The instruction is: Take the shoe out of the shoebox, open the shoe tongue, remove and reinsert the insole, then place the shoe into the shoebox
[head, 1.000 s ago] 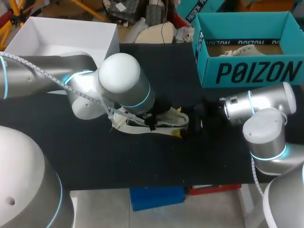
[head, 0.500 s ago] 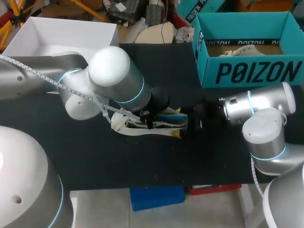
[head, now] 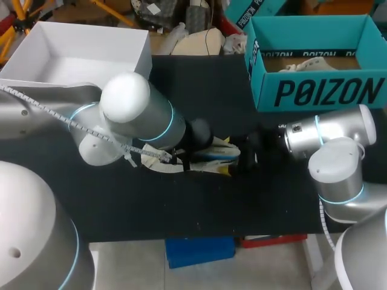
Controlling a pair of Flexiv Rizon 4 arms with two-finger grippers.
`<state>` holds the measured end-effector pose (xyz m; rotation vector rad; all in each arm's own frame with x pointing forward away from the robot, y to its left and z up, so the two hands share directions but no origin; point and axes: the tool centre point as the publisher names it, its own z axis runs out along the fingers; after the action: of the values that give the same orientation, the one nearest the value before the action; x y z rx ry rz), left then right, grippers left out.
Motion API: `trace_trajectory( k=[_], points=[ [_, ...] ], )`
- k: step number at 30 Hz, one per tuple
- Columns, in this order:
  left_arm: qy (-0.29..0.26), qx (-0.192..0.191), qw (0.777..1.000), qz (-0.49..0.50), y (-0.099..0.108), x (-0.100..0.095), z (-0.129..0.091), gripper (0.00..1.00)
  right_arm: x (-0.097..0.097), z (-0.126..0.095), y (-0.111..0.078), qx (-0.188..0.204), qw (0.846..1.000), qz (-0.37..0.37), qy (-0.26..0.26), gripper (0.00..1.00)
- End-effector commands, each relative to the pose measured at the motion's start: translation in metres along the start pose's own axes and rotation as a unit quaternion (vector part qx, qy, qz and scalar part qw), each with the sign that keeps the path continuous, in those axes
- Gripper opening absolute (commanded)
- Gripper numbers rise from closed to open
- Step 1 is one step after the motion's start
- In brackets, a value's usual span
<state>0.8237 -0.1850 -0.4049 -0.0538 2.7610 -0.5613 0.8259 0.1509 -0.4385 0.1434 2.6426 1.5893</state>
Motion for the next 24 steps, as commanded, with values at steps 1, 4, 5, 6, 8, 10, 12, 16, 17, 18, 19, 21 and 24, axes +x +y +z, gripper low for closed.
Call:
trace_trajectory(
  k=[1, 4, 5, 6, 8, 10, 12, 16, 17, 18, 19, 21, 24],
  points=[
    [-0.015, 0.014, 1.0, 0.002, 0.006, 0.006, 0.006, 0.44, 0.001, 0.002, -0.002, 0.001, 1.0, 0.0, 0.0, 0.0],
    [-0.027, 0.023, 0.999, 0.003, 0.002, 0.006, 0.009, 0.44, 0.001, 0.002, -0.002, 0.001, 1.0, 0.0, 0.0, 0.0],
    [-0.029, 0.027, 0.999, 0.003, 0.001, 0.005, 0.01, 0.44, 0.001, 0.002, -0.002, 0.001, 1.0, 0.0, 0.0, 0.0],
    [-0.03, 0.031, 0.999, 0.002, 0.0, 0.005, 0.011, 0.43, 0.001, 0.002, -0.002, 0.001, 1.0, 0.0, 0.0, 0.0],
    [-0.04, 0.036, 0.999, 0.005, -0.003, 0.004, 0.014, 0.41, 0.001, 0.002, -0.002, 0.001, 1.0, 0.0, 0.0, 0.0],
    [-0.047, 0.042, 0.998, 0.009, -0.007, 0.004, 0.017, 0.35, 0.001, 0.002, -0.002, 0.001, 1.0, 0.0, 0.0, 0.0],
    [-0.049, 0.045, 0.998, 0.01, -0.011, 0.003, 0.019, 0.32, 0.001, 0.002, -0.002, 0.001, 1.0, 0.0, 0.0, 0.0],
    [-0.039, 0.052, 0.998, 0.011, -0.02, 0.003, 0.024, 0.31, 0.001, 0.002, -0.002, 0.001, 1.0, 0.0, 0.0, 0.0],
    [-0.038, 0.054, 0.998, 0.013, -0.022, 0.003, 0.024, 0.31, 0.001, 0.002, -0.002, 0.001, 1.0, 0.0, 0.0, 0.0],
    [-0.037, 0.058, 0.998, 0.016, -0.025, 0.003, 0.024, 0.31, 0.001, 0.002, -0.002, 0.001, 1.0, 0.0, 0.0, 0.0],
    [-0.035, 0.062, 0.997, 0.018, -0.028, 0.004, 0.023, 0.31, 0.001, 0.002, -0.002, 0.001, 1.0, 0.0, 0.0, 0.0],
    [-0.033, 0.068, 0.997, 0.021, -0.032, 0.004, 0.022, 0.3, 0.001, 0.002, -0.002, 0.001, 1.0, 0.0, 0.0, 0.0],
    [-0.019, 0.076, 0.996, 0.032, -0.039, 0.007, 0.021, 0.27, 0.001, 0.002, -0.002, 0.001, 1.0, 0.0, 0.0, 0.0]
  ],
)
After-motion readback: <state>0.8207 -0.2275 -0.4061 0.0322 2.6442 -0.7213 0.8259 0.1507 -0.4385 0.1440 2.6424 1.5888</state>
